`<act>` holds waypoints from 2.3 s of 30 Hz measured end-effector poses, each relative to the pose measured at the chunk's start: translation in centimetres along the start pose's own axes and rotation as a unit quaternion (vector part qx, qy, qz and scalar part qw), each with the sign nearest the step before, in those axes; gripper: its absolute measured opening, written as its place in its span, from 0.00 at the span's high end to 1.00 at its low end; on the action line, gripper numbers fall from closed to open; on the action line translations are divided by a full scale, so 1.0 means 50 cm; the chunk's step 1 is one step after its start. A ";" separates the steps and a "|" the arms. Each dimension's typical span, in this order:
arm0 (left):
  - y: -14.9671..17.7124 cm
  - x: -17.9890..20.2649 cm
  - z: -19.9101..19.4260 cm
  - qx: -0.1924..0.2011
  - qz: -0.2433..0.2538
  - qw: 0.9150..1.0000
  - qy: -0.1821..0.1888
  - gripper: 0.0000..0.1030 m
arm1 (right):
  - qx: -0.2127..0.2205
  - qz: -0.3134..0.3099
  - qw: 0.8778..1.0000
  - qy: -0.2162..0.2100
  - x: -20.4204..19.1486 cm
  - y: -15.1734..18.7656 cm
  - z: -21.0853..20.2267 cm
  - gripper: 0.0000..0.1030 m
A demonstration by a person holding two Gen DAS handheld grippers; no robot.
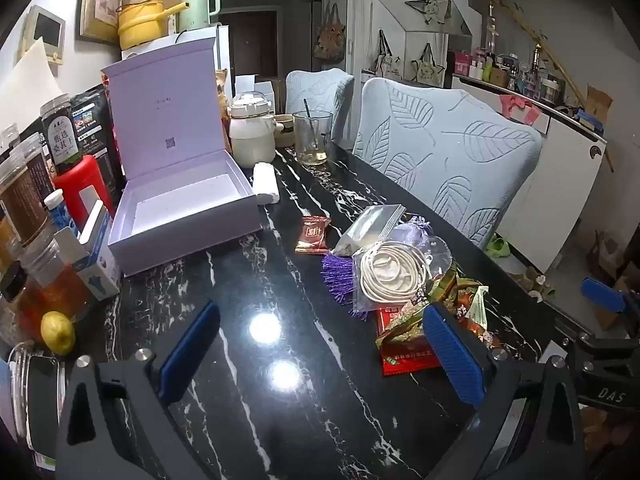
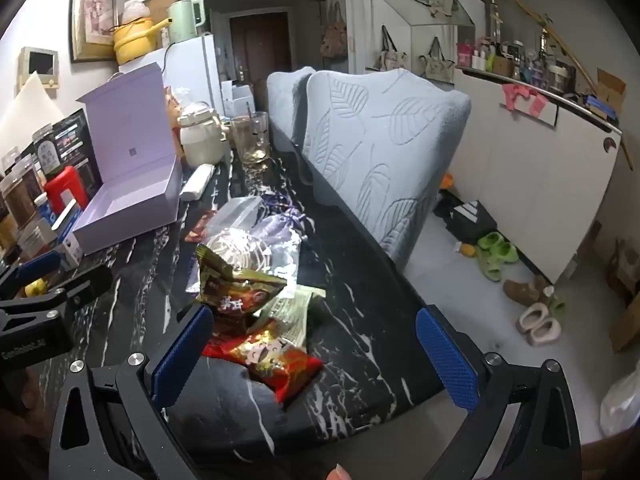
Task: Organize soft objects
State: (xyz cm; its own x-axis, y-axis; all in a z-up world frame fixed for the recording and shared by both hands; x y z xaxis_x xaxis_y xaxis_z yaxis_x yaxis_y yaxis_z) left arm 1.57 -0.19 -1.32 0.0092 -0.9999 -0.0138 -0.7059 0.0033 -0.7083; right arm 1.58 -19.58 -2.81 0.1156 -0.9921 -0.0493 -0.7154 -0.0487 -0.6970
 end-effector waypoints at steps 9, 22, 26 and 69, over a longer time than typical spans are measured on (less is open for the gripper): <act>-0.001 -0.002 0.007 -0.004 -0.008 1.000 0.020 0.00 | -0.004 -0.007 1.000 0.014 0.004 -0.004 0.000 0.00; 0.002 0.009 0.003 -0.004 0.003 1.000 0.025 0.00 | 0.002 -0.012 1.000 0.027 -0.002 -0.008 -0.003 0.00; 0.002 0.010 0.002 -0.004 0.003 1.000 0.025 0.00 | 0.004 -0.014 1.000 0.028 0.000 -0.009 -0.005 0.00; 0.009 0.009 0.005 -0.010 -0.002 0.999 0.036 0.00 | 0.000 -0.025 0.999 0.028 -0.016 -0.008 -0.001 0.00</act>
State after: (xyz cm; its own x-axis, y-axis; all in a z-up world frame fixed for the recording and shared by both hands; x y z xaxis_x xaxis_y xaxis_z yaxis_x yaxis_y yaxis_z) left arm 1.45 -0.65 -1.82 -0.0381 -0.9984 0.0409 -0.7205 -0.0009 -0.6935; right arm 1.74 -18.77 -2.49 0.1132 -0.9932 0.0263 -0.7095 -0.0993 -0.6977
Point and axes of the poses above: each gripper's, at about its wrist camera, not at the fingertips, and z roughly the way its jaws point, x to its right, y to its underside, the point moved 2 cm from there along z, roughly the way its jaws point, and after that the axes turned 6 degrees about -x, right-handed, at the moved point
